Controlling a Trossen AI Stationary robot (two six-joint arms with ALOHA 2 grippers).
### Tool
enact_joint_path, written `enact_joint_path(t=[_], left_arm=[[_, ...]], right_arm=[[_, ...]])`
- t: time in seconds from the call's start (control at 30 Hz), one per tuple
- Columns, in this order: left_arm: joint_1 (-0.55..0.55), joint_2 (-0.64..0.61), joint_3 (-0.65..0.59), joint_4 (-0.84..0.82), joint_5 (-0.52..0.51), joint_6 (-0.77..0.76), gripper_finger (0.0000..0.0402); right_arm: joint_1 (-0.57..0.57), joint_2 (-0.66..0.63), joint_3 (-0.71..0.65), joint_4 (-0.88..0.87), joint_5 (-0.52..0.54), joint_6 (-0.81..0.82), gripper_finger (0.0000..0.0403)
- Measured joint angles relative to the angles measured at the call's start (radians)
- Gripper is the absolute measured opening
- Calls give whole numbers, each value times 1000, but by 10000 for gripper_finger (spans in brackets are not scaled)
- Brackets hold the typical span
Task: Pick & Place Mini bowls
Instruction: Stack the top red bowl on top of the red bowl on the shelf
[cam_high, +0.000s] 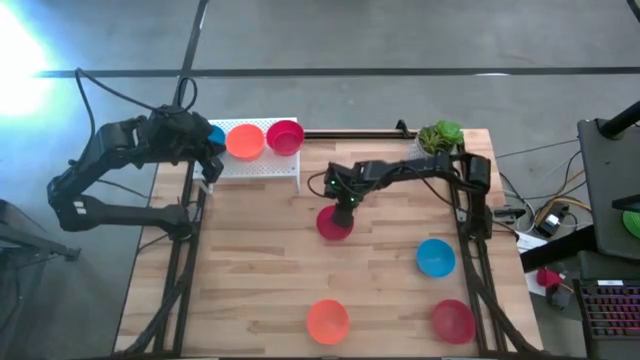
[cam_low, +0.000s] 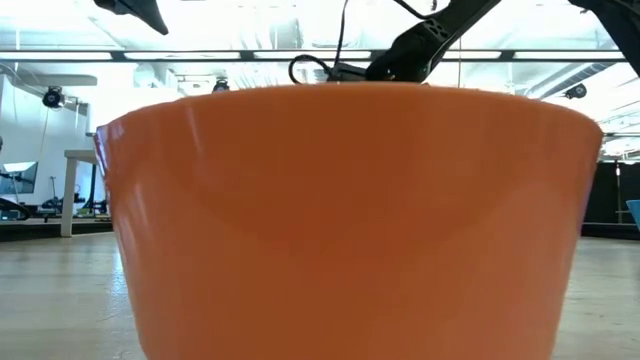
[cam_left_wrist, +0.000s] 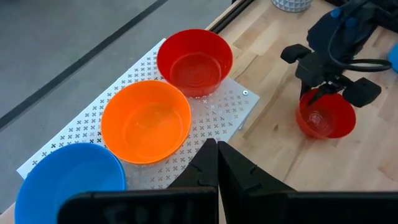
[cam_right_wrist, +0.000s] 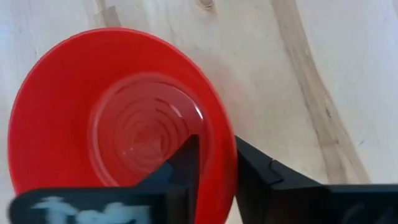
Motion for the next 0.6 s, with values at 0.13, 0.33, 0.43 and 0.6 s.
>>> enact_joint_path(t=[0.13, 0.33, 0.43, 0.6], left_arm=[[0, 0, 0, -1, 25, 1, 0], [0, 0, 0, -9, 28, 1, 0], [0, 0, 0, -9, 28, 4, 0], [-2, 13, 0, -6, 98, 119, 0]], right_arm=[[15, -32, 0, -2, -2, 0, 114], [17, -136, 2, -7, -2, 5, 144], [17, -199, 2, -7, -2, 23, 150], [22, -315, 2, -7, -2, 26, 147]])
